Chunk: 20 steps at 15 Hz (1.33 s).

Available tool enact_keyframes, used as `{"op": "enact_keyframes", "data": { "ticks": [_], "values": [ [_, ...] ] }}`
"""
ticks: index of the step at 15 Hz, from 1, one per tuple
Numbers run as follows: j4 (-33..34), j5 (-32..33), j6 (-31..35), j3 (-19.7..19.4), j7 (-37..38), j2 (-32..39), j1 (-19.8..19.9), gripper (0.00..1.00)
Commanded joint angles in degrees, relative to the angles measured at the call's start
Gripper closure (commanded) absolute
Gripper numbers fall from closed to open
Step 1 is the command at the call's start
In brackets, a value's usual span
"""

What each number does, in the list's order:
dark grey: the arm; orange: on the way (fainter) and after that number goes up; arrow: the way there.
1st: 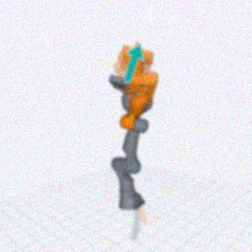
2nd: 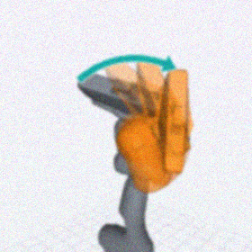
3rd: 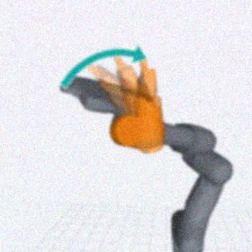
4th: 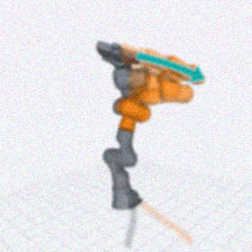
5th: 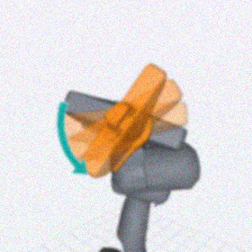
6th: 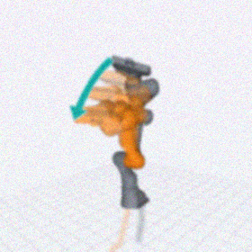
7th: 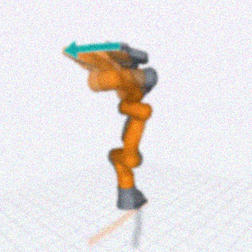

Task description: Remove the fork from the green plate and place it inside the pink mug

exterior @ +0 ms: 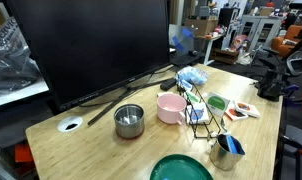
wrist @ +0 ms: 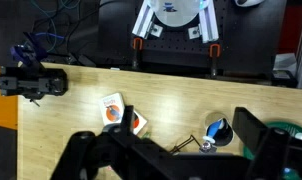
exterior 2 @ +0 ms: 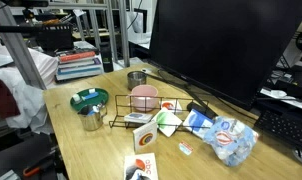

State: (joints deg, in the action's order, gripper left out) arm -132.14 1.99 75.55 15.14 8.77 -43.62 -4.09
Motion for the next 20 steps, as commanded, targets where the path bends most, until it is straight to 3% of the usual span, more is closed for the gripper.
{"op": "enact_keyframes", "data": {
  "ticks": [1, 8, 9, 20],
  "values": [
    [0.14, 0.44, -0.12, -0.83, 0.76, 0.32, -1.31, 0.0],
    [1.57, 2.91, 1.09, 4.17, -1.24, 5.02, -6.73, 0.0],
    [0.31, 1.1, 1.13, 2.72, 0.41, 3.22, -6.58, 0.0],
    [1.11, 2.05, 3.33, 3.07, -2.33, 6.4, -8.69, 0.0]
  ]
}}
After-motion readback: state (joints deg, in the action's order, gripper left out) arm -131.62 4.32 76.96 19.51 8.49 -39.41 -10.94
